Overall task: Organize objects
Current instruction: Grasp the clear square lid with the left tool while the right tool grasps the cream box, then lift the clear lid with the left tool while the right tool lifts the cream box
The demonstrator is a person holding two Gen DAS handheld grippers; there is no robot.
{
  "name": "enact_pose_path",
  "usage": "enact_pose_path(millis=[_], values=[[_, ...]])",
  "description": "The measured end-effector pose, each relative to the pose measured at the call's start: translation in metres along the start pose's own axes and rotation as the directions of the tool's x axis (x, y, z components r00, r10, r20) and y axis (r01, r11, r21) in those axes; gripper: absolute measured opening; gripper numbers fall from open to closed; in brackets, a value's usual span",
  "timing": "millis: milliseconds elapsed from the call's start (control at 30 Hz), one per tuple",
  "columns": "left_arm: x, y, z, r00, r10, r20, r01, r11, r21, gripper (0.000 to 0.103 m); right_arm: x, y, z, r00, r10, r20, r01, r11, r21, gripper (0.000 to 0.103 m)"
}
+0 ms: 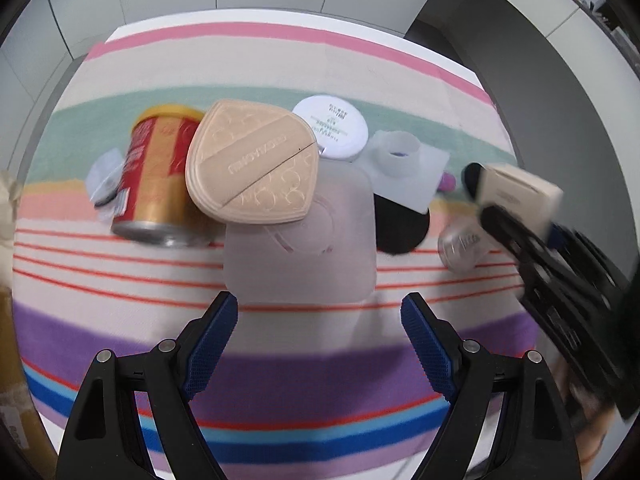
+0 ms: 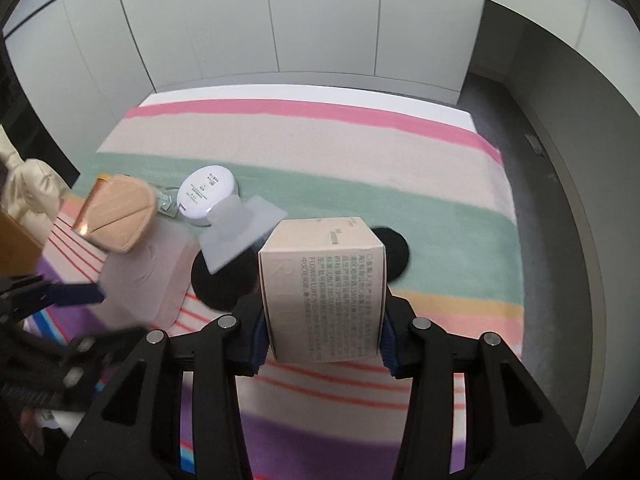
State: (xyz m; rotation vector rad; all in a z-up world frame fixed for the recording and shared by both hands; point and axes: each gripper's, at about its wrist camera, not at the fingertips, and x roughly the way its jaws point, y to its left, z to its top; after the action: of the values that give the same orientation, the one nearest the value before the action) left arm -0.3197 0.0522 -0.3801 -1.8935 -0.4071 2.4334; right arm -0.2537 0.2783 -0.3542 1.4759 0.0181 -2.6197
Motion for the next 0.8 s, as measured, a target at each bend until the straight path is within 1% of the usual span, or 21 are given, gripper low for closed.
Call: enact_pose_path(millis=[133, 233, 333, 467, 533, 600, 667, 700, 800], values=[[0.009, -0.004, 0.011, 0.999, 0.043, 0.009, -0.043, 0.999, 0.0, 0.085, -0.013, -0.009, -0.014, 0.999, 0.033, -0.016, -0.032, 0.999, 0.038, 0.046], [0.019, -0.002, 0.019, 0.998, 0.064, -0.004, -0.065, 0.998, -0.017, 0.085, -0.021, -0.012, -0.025, 0.998, 0.059, -0.016, -0.058, 0.997, 0.06, 0.046], [0.024, -0.001, 0.025, 0.997, 0.079, 0.004, -0.079, 0.997, -0.02, 0.085, -0.025, -0.015, -0.034, 0.996, 0.083, -0.022, -0.081, 0.994, 0.076, 0.046], [0.027, -0.007, 0.032, 0.994, 0.104, 0.022, -0.104, 0.994, 0.022, 0.085, -0.023, -0.017, -0.042, 0.993, 0.113, -0.034, -0.109, 0.988, 0.106, 0.046], [0.031, -0.01, 0.036, 0.992, 0.118, 0.034, -0.12, 0.991, 0.056, 0.088, -0.021, -0.018, -0.046, 0.991, 0.125, -0.04, -0.119, 0.986, 0.117, 0.046], [0.033, -0.013, 0.038, 0.991, 0.125, 0.045, -0.128, 0.988, 0.082, 0.088, -0.02, -0.018, -0.049, 0.991, 0.127, -0.044, -0.121, 0.985, 0.124, 0.046], [0.032, -0.012, 0.038, 0.993, 0.105, 0.056, -0.11, 0.99, 0.089, 0.086, -0.019, -0.019, -0.051, 0.99, 0.131, -0.047, -0.124, 0.983, 0.134, 0.046], [0.03, -0.012, 0.038, 0.993, 0.095, 0.064, -0.1, 0.991, 0.084, 0.083, -0.018, -0.02, -0.052, 0.99, 0.133, -0.047, -0.125, 0.982, 0.141, 0.046], [0.026, -0.005, 0.036, 0.995, 0.034, 0.093, -0.039, 0.998, 0.056, 0.083, -0.019, -0.021, -0.052, 0.991, 0.125, -0.045, -0.118, 0.982, 0.147, 0.046]])
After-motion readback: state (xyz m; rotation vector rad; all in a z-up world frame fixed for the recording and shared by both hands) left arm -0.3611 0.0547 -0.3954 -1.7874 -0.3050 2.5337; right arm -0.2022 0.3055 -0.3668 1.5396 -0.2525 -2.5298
